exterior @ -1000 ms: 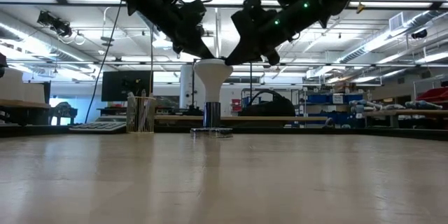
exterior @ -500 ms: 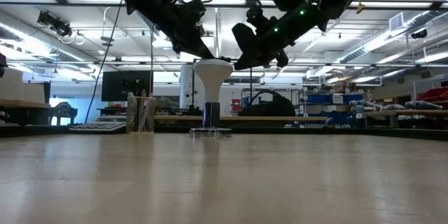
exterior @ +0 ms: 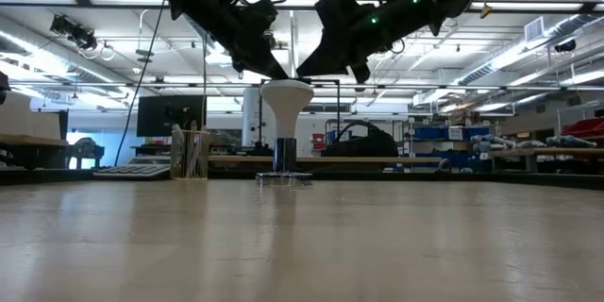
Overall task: Screw lightbulb
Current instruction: Remove the white lightbulb from the silver lamp
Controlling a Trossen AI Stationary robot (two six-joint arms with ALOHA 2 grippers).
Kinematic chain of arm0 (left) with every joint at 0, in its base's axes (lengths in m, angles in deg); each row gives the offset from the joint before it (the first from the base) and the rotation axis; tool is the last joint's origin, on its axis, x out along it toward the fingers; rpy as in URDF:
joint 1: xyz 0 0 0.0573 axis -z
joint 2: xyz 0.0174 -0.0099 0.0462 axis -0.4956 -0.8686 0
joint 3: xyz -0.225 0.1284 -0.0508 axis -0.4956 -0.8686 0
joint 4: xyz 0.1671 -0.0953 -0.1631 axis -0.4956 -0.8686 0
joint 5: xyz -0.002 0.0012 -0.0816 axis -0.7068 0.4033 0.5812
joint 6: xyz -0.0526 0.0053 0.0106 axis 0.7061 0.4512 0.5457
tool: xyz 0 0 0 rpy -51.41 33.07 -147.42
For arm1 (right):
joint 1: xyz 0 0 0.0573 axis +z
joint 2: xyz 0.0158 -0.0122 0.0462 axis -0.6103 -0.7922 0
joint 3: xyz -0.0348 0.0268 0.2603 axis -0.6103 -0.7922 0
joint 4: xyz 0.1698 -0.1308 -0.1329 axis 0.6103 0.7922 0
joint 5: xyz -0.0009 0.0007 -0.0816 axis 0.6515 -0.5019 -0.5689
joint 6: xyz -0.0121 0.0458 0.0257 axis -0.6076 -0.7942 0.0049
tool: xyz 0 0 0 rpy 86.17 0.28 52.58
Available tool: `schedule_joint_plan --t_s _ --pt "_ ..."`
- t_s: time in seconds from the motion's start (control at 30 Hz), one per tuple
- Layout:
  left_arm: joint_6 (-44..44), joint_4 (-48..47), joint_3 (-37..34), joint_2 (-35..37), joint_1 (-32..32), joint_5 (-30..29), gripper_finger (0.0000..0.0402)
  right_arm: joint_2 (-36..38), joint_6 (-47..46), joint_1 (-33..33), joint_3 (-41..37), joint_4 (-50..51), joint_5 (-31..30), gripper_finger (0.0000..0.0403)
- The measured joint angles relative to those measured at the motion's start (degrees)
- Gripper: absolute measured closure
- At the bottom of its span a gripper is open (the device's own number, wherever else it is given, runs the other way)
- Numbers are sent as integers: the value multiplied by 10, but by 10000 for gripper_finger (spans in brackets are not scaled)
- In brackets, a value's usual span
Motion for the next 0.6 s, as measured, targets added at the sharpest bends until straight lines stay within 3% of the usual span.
schedule_joint_plan --t_s 0.6 --pt "3 0 -1 -1 0 -8 401 0 -5 -49 0 31 0 396"
